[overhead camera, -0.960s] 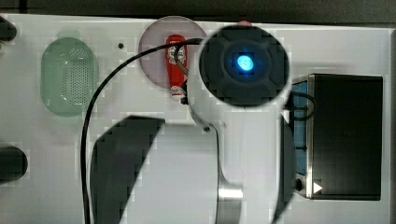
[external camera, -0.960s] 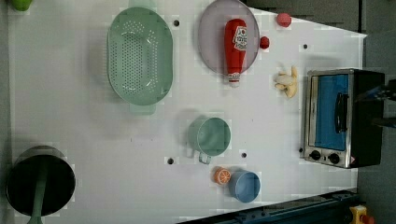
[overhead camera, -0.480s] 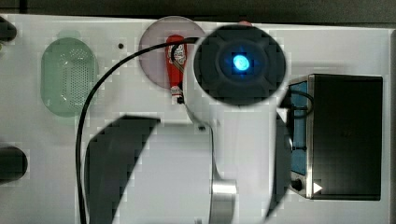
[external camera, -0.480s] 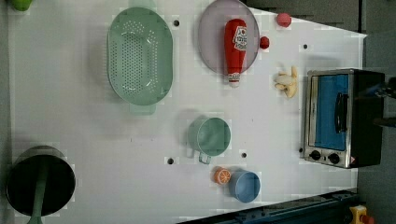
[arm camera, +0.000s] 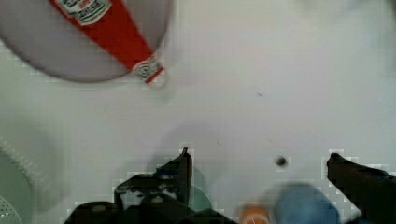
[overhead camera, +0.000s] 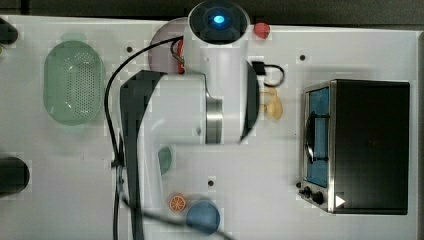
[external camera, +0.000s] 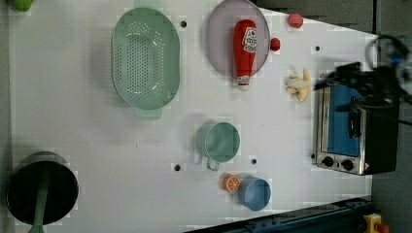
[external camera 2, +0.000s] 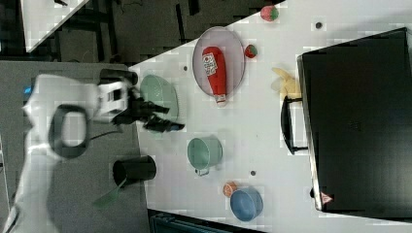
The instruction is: Pick ketchup from plate and place it on table.
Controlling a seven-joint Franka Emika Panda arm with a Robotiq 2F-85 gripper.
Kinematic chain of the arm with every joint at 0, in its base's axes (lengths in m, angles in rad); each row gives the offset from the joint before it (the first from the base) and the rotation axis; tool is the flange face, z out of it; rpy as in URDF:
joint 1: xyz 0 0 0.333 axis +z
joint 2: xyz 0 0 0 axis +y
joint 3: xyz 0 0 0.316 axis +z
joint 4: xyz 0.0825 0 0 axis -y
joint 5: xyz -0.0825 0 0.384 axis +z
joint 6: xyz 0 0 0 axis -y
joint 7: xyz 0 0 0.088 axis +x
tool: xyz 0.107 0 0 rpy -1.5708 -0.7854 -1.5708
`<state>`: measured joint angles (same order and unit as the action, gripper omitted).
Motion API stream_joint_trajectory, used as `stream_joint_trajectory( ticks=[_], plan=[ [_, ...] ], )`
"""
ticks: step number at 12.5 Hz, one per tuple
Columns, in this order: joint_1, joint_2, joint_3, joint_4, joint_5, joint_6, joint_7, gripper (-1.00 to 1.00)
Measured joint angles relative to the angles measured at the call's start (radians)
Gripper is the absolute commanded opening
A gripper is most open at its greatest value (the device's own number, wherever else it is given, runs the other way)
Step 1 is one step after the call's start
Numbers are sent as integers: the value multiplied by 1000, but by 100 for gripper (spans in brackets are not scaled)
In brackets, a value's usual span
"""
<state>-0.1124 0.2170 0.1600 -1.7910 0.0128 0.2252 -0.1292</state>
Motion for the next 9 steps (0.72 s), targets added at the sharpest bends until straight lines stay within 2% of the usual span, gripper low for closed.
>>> stream_joint_trajectory(
  ticks=[6,9],
  plan=[
    [40,181,20,-10,2,215,-287,100],
    [50,247,21,-2,-9,365,-332,100]
  ],
)
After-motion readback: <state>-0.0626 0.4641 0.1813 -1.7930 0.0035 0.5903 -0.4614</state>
